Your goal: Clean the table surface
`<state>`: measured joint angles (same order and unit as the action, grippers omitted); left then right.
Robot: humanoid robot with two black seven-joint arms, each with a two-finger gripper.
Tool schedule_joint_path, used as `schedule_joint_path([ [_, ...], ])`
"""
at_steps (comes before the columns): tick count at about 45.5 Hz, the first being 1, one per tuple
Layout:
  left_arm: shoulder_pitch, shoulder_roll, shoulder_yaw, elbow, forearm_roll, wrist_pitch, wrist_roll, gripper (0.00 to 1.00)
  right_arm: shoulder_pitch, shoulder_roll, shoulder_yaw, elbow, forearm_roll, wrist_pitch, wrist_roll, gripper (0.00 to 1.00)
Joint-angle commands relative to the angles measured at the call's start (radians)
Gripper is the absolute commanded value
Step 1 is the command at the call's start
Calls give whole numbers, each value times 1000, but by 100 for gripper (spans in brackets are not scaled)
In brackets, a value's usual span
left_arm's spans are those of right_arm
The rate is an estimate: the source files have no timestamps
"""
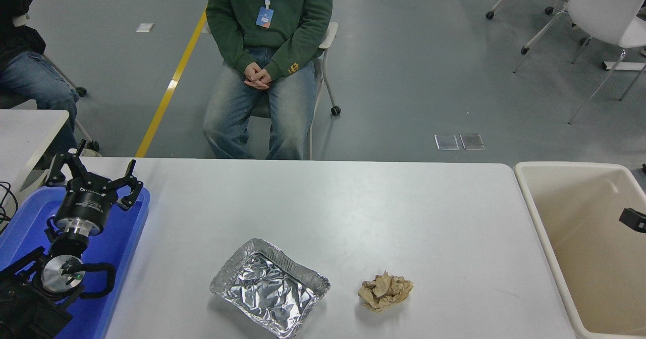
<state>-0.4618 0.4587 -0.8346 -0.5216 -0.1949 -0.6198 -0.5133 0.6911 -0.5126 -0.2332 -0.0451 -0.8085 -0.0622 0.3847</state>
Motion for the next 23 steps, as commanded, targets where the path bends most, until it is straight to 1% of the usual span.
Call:
schedule_joint_path([
  [1, -1, 0, 0, 0, 0, 0, -1, 100, 24, -6, 100, 63, 48, -39, 2, 99],
  [5, -1, 0, 0, 0, 0, 0, -1, 100, 37, -24, 230, 149, 48, -45, 2, 99],
  [10, 0, 0, 0, 0, 0, 0, -1, 100, 36, -63, 463, 272, 51, -36, 6, 99],
  [16, 0, 0, 0, 0, 0, 0, -1, 100, -28, -101, 787, 444, 61, -27, 5, 99],
  [23, -1, 0, 0, 0, 0, 0, -1, 100, -104, -109, 979, 605, 65, -15, -1, 99],
])
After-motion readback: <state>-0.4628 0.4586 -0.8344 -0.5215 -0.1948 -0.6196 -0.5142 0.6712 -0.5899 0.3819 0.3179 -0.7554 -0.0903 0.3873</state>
